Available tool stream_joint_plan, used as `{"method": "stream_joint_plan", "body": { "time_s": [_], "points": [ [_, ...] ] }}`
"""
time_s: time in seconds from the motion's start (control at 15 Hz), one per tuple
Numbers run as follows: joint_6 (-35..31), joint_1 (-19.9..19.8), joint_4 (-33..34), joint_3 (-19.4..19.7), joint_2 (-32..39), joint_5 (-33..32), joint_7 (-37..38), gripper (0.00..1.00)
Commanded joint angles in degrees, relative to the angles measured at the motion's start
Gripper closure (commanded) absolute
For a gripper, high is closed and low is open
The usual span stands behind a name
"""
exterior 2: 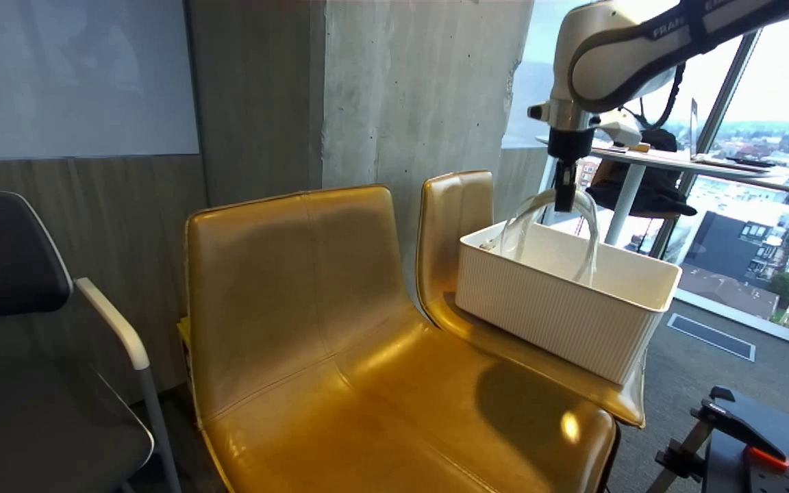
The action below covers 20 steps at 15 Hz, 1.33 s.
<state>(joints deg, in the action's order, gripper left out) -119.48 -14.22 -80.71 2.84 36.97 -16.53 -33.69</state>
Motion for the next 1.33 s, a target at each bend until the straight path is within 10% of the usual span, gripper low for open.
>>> {"method": "stream_joint_plan", "body": {
  "time_s": [0.0, 0.53, 1.27],
  "points": [
    [8.53, 0.58, 1.65, -0.54, -7.72, 1.88, -4.58, 1.00],
    [23.81, 9.33, 15.30, -2.28, -15.60, 0.25, -5.11, 1.00],
    [36.26, 30.88, 35.30, -8.72, -4.27, -2.03, 9.05, 1.00]
  ]
}}
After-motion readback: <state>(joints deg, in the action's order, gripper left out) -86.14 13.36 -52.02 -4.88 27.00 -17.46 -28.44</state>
